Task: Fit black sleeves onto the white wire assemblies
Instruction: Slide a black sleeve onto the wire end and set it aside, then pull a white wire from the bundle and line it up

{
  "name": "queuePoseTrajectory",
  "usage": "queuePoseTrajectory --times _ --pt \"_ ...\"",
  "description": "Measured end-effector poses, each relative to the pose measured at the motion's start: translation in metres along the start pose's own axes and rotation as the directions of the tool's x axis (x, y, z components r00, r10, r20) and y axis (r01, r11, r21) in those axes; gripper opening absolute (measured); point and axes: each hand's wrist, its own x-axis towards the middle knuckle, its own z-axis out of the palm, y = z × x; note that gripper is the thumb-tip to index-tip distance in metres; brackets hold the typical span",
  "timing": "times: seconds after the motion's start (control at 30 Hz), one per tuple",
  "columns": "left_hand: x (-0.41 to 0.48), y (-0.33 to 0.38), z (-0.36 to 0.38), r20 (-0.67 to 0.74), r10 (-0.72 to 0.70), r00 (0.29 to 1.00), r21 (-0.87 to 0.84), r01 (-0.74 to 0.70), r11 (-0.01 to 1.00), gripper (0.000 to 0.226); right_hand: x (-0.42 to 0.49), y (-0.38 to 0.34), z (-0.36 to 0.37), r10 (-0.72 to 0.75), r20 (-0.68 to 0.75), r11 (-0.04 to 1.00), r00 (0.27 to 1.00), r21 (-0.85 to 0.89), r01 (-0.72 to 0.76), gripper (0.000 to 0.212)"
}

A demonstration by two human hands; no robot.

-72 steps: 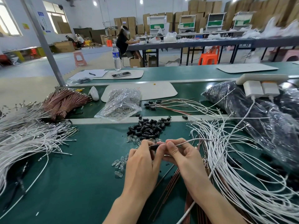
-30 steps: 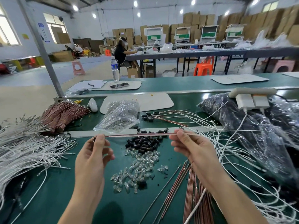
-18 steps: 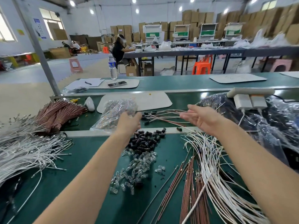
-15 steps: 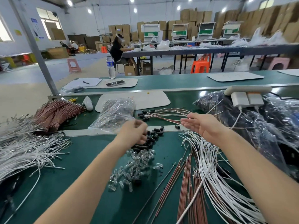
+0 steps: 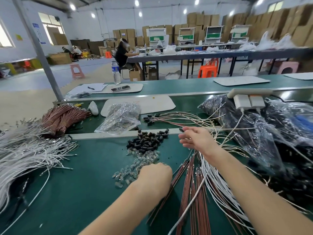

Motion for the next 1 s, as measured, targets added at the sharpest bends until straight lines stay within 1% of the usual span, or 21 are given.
queuePoseTrajectory --times 0.07,0.1,0.13,0.17,0.2,0.27,0.3,0.33,0.37,0.4,0.43,0.47,0.5,0.53,0.57,0.63,0.7,0.77,1.0 --pt "-0.002 -0.008 -0.004 -0.013 -0.005 1.0 -0.065 0.005 0.998 0.032 -0.001 0.001 0.004 -0.047 -0.046 0.999 0.998 -0.019 0.046 0.02" --pt "-0.003 -0.016 -0.007 -0.027 -0.012 1.0 -0.146 0.008 0.989 0.028 -0.001 0.002 0.004 -0.076 -0.078 0.997 0.994 -0.034 0.074 0.02" --pt "-0.005 -0.027 -0.011 -0.057 -0.028 0.998 -0.268 0.012 0.963 0.024 -0.001 0.002 0.004 -0.105 -0.111 0.994 0.988 -0.051 0.1 0.021" --pt "-0.008 -0.04 -0.015 -0.103 -0.055 0.993 -0.41 0.008 0.912 0.021 -0.001 0.003 0.003 -0.128 -0.144 0.99 0.981 -0.069 0.119 0.02" --pt "-0.012 -0.055 -0.018 -0.163 -0.093 0.982 -0.555 -0.013 0.832 0.018 -0.002 0.004 0.003 -0.145 -0.167 0.987 0.975 -0.092 0.131 0.02" --pt "-0.018 -0.083 -0.023 -0.314 -0.201 0.928 -0.787 -0.136 0.602 0.009 -0.007 0.008 0.006 -0.172 -0.156 0.974 0.973 -0.177 0.144 0.019" --pt "-0.021 -0.094 -0.023 -0.377 -0.277 0.884 -0.858 -0.221 0.464 0.005 -0.011 0.011 0.01 -0.185 -0.107 0.957 0.977 -0.246 0.154 0.017" --pt "-0.021 -0.103 -0.021 -0.409 -0.365 0.836 -0.901 -0.304 0.311 0.005 -0.016 0.015 0.015 -0.197 -0.03 0.93 0.98 -0.323 0.177 0.016" --pt "-0.019 -0.109 -0.016 -0.397 -0.456 0.797 -0.916 -0.379 0.135 0.007 -0.021 0.019 0.021 -0.202 0.057 0.894 0.978 -0.396 0.208 0.016" --pt "-0.017 -0.112 -0.011 -0.349 -0.53 0.773 -0.898 -0.437 -0.046 0.008 -0.026 0.023 0.029 -0.196 0.14 0.861 0.971 -0.448 0.239 0.017" --pt "-0.014 -0.114 -0.004 -0.281 -0.582 0.763 -0.855 -0.474 -0.208 0.008 -0.029 0.026 0.036 -0.186 0.206 0.825 0.961 -0.499 0.267 0.023" --pt "-0.011 -0.115 0.003 -0.209 -0.613 0.762 -0.797 -0.496 -0.344 0.009 -0.03 0.03 0.042 -0.179 0.252 0.776 0.951 -0.558 0.293 0.031" --pt "-0.008 -0.115 0.01 -0.144 -0.625 0.767 -0.733 -0.507 -0.453 0.01 -0.029 0.033 0.048 -0.172 0.281 0.715 0.944 -0.624 0.315 0.037" --pt "-0.006 -0.115 0.018 -0.09 -0.628 0.773 -0.671 -0.513 -0.536 0.01 -0.028 0.036 0.053 -0.168 0.295 0.661 0.94 -0.674 0.33 0.042" --pt "-0.003 -0.114 0.026 -0.046 -0.627 0.777 -0.619 -0.515 -0.593 0.009 -0.025 0.037 0.057 -0.17 0.295 0.63 0.94 -0.701 0.334 0.044" --pt "0.002 -0.114 0.04 0.017 -0.627 0.779 -0.537 -0.522 -0.663 0.008 -0.018 0.038 0.063 -0.183 0.262 0.609 0.948 -0.727 0.318 0.044" --pt "0.007 -0.116 0.05 0.041 -0.636 0.77 -0.464 -0.549 -0.695 0.007 -0.008 0.038 0.068 -0.188 0.217 0.6 0.958 -0.747 0.287 0.041" --pt "0.012 -0.119 0.054 0.052 -0.648 0.76 -0.43 -0.569 -0.701 0.009 0.002 0.037 0.074 -0.188 0.194 0.58 0.963 -0.769 0.269 0.037" --pt "0.018 -0.123 0.061 0.051 -0.651 0.757 -0.467 -0.559 -0.686 0.008 0.02 0.035 0.093 -0.133 0.149 0.5 0.98 -0.844 0.196 0.034"
